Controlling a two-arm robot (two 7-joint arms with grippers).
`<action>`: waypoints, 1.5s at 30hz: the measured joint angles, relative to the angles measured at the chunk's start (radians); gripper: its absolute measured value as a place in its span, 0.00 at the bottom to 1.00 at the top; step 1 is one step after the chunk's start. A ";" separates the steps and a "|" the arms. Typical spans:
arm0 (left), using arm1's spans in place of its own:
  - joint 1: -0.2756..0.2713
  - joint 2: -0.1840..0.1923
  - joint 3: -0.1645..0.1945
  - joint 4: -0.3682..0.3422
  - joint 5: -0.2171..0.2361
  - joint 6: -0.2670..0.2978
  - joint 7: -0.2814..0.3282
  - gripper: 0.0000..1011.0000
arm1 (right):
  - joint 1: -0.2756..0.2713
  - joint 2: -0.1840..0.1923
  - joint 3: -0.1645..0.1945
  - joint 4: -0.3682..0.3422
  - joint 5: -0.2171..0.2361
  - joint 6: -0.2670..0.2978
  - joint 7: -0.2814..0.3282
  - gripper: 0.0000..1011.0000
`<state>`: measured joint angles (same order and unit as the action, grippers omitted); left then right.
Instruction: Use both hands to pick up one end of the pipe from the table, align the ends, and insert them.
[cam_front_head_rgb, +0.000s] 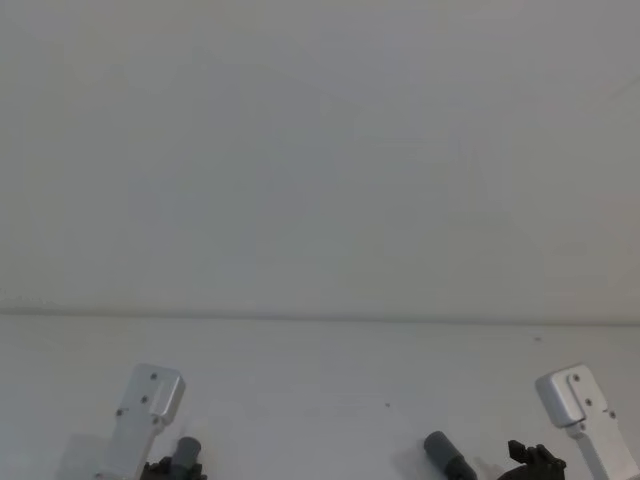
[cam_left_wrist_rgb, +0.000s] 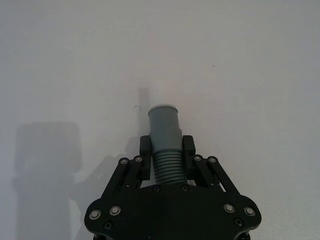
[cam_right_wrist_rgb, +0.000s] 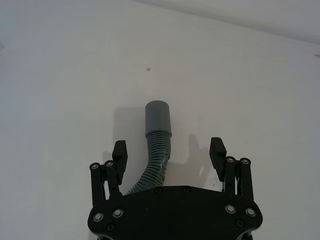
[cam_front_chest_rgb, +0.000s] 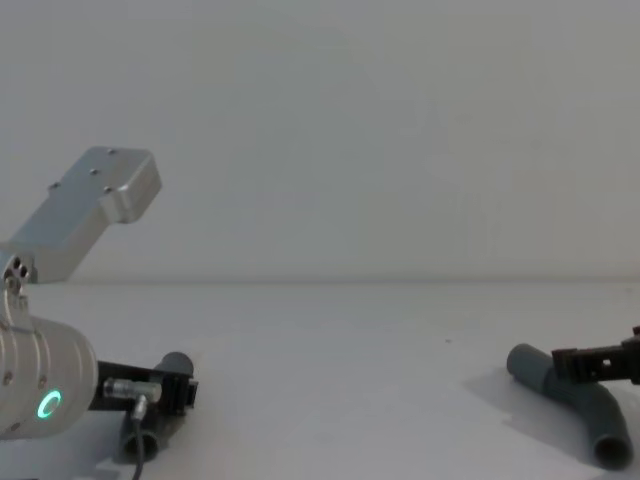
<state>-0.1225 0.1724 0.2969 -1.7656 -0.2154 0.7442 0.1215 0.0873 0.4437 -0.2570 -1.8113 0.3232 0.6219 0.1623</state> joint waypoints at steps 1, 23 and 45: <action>0.000 0.000 0.000 0.000 0.000 0.000 0.000 0.33 | 0.001 -0.001 -0.001 0.001 -0.001 0.001 0.000 0.99; 0.000 0.000 0.000 0.000 0.000 0.000 0.000 0.33 | 0.017 -0.031 -0.018 0.023 -0.025 0.046 -0.003 0.99; 0.000 0.000 0.000 0.000 0.000 0.000 0.000 0.33 | 0.036 -0.075 -0.022 0.062 -0.062 0.076 -0.041 0.99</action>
<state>-0.1226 0.1725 0.2969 -1.7656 -0.2154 0.7442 0.1215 0.1230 0.3691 -0.2794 -1.7497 0.2617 0.6978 0.1217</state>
